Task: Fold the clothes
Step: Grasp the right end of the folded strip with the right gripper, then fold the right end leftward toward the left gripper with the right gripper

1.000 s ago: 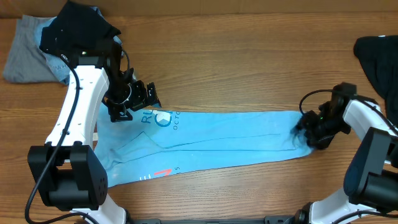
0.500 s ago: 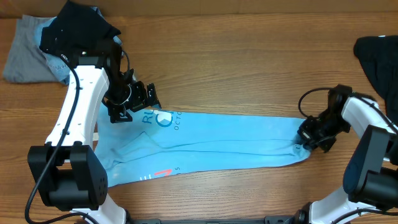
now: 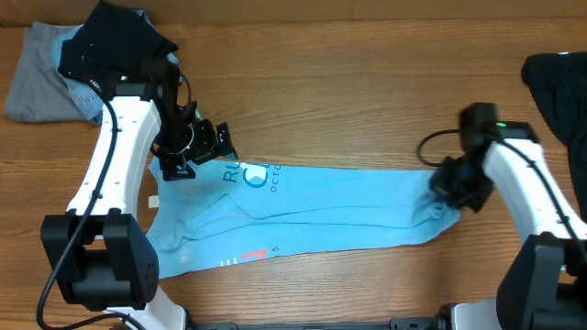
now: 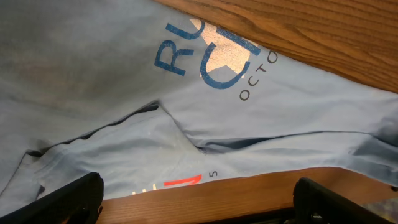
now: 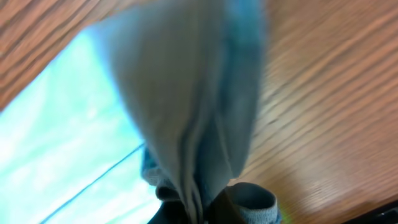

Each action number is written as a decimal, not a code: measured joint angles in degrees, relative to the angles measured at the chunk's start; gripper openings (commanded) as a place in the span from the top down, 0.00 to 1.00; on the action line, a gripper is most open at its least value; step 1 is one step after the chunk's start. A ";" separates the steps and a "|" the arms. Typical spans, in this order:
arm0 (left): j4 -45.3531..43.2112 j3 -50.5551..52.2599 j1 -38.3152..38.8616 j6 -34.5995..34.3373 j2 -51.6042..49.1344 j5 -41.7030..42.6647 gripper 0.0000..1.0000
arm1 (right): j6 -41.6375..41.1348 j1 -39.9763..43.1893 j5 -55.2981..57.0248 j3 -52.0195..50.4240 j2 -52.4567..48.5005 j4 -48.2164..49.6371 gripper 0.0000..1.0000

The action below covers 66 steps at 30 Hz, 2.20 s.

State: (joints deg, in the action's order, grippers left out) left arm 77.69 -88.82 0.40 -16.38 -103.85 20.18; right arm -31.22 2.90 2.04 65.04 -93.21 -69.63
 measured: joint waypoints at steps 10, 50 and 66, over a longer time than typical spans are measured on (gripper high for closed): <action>0.00 0.00 0.00 0.00 0.00 0.00 0.00 | -2.84 -16.70 -1.22 -0.09 0.00 2.10 0.96; -0.11 0.02 0.00 0.00 0.00 0.00 0.00 | -11.39 -42.03 -17.18 -5.49 -0.09 24.33 0.44; -0.35 0.72 0.00 0.04 0.00 0.00 0.00 | -3.63 -31.95 -15.13 0.33 -0.28 17.29 0.90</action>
State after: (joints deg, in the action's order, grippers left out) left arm 77.34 -88.09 0.40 -16.34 -103.85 20.18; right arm -34.85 -29.06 -13.08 65.36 -93.49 -52.34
